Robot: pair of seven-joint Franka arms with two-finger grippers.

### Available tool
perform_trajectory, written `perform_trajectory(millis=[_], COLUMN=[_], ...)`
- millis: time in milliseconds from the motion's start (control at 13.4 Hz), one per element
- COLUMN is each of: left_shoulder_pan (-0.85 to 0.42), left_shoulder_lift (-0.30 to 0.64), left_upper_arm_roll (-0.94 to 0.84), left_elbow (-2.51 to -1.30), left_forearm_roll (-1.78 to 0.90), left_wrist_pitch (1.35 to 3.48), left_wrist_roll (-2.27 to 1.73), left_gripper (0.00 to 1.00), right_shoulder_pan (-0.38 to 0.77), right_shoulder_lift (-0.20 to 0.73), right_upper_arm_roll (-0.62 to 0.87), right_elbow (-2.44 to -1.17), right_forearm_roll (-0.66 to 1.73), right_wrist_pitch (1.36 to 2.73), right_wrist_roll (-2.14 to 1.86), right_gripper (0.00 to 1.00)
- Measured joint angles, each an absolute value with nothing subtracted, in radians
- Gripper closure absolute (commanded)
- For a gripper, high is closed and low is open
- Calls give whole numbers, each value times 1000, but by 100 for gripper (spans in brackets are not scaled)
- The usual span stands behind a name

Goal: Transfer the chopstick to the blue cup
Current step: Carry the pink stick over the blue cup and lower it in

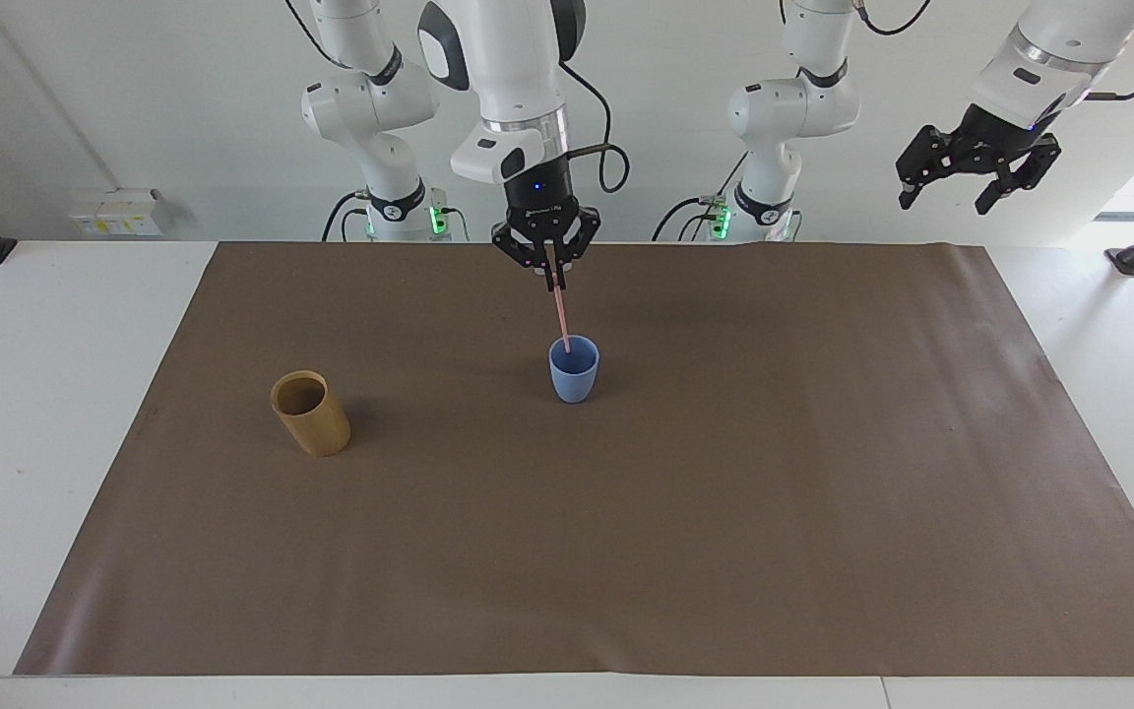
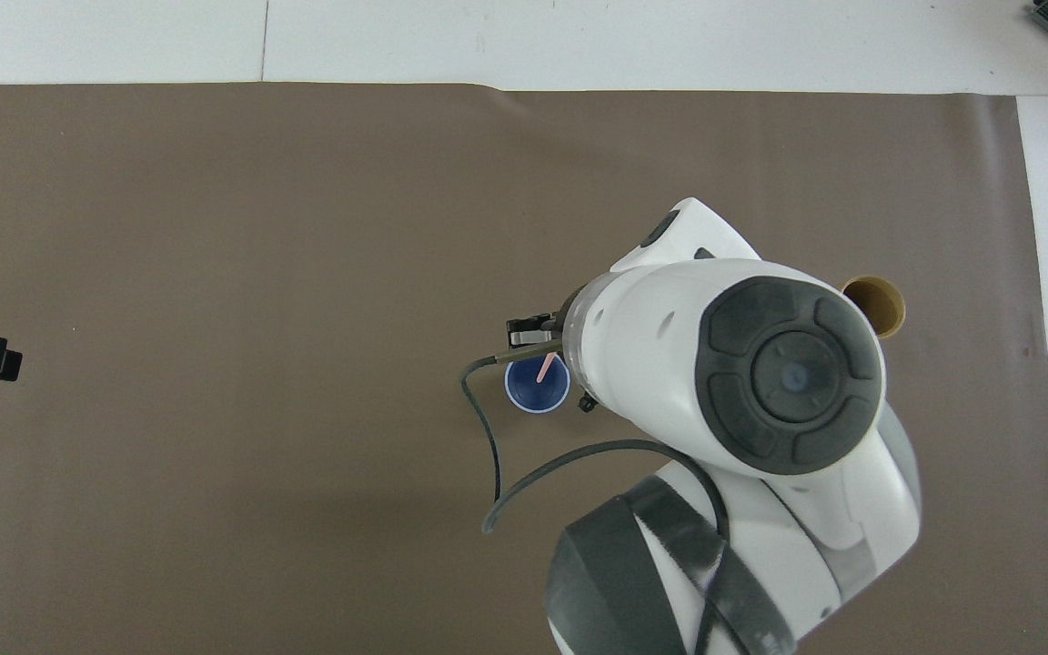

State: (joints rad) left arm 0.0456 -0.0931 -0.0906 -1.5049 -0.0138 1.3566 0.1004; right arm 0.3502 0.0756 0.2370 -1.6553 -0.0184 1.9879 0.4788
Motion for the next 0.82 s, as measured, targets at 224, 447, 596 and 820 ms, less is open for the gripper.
perform_trajectory(millis=[224,447,596,820], left_shoulder_pan=[46,46,46,46], left_shoulder_lift=[-93,-93,-93,-93], left_upper_arm_roll=[-91,-91,-91,-91], left_elbow=[-1505,-1505,-1505,-1505], left_forearm_roll=[-14,-14,-14,-14], left_wrist_pitch=[1357,1357,1357,1357], left_wrist_roll=[100,100,100,100], left_gripper=[0,0,0,0], right_shoulder_pan=[357,355,355,354], right_shoulder_lift=[82,99,105,105], right_upper_arm_roll=[235,228,229,228], right_elbow=[-1688,-1723,-1739,-1755], right_forearm_roll=[-19,-19,-19,-19], right_wrist_pitch=[2043,2100,2102,2103], right_wrist_roll=[479,479,479,479], right_gripper=[100,100,89,73])
